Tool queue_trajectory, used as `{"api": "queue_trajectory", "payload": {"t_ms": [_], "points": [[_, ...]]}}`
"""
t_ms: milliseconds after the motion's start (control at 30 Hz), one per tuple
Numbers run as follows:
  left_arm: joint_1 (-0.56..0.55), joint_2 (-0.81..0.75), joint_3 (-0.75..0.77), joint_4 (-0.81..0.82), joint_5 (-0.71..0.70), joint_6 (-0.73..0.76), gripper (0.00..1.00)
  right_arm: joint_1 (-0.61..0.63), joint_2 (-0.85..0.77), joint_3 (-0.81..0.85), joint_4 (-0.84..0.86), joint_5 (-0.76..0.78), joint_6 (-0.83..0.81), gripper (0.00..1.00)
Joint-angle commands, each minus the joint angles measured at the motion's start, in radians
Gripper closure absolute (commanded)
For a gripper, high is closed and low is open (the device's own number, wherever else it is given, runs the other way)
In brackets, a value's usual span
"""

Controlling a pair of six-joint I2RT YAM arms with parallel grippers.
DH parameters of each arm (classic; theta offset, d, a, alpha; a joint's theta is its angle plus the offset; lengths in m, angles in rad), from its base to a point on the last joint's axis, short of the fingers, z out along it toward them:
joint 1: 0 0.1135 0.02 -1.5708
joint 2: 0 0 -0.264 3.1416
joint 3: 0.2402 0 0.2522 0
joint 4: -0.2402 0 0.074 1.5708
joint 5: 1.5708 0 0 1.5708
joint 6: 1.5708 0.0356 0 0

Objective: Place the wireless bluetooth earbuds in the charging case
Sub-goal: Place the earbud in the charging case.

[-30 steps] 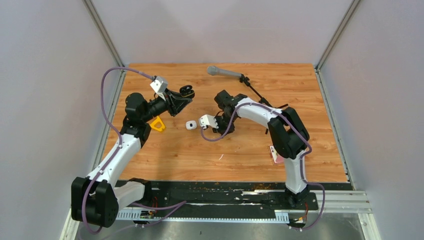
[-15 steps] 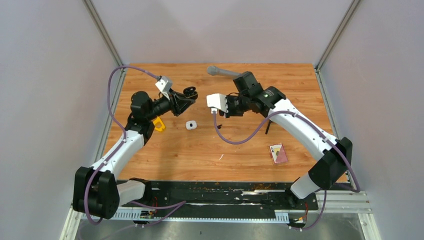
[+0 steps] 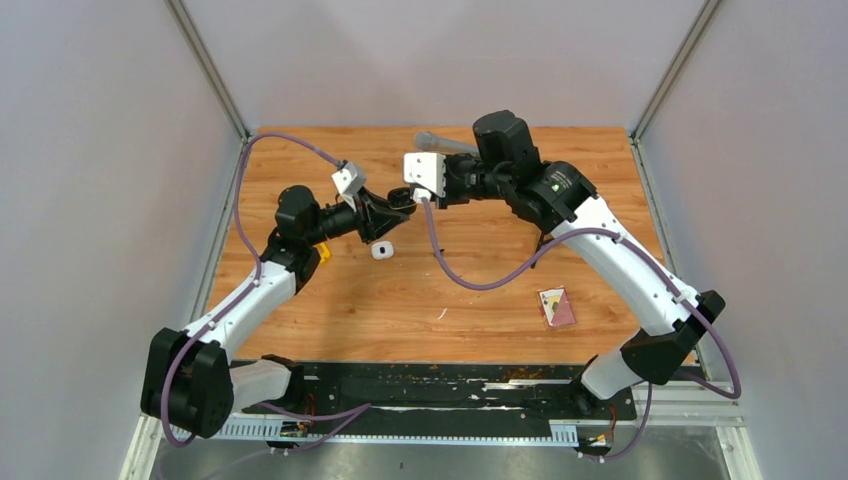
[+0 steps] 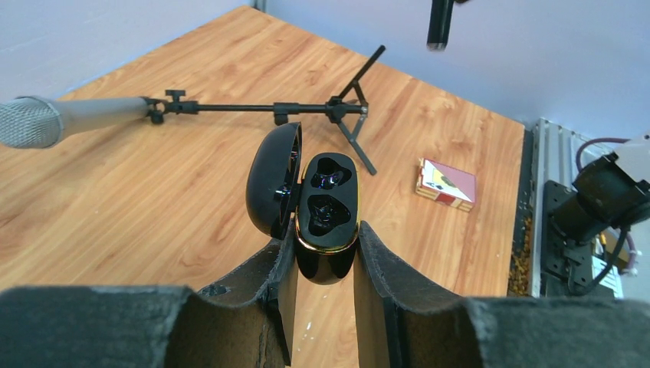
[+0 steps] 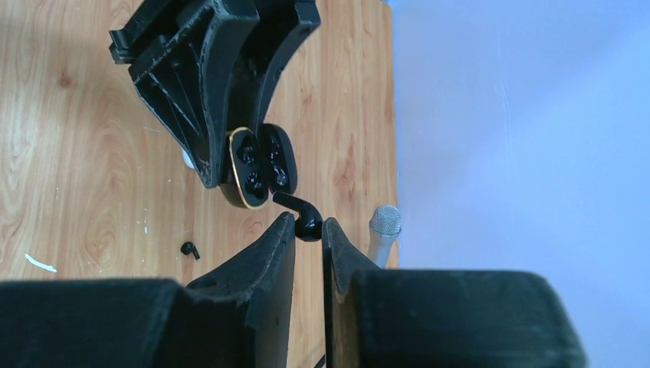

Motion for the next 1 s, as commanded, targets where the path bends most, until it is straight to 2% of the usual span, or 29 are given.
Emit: {"api": "queue_trajectory", "payload": {"t_ms": [0,200,567,967], "points": [[-0.017,-0.007,0.015,0.024,0.058,0.052,1.0,0.048,0.02,0.026,-0.016,0.042,-0.045,1.0],[-0.032,-0.017,0.017,0.028,0.097,0.071,1.0,0.091,0.035,0.029,-0.051,0.095,-0.132,1.0],[-0.047,-0.026,0.024,0.048,0.112,0.055,1.0,0.126,0.049,0.016,-0.061,0.112,-0.198,0.99],[-0.047,-0.031,0.029,0.08,0.106,0.028,1.0,0.138,0.068,0.003,-0.043,0.124,-0.207,0.99]]}}
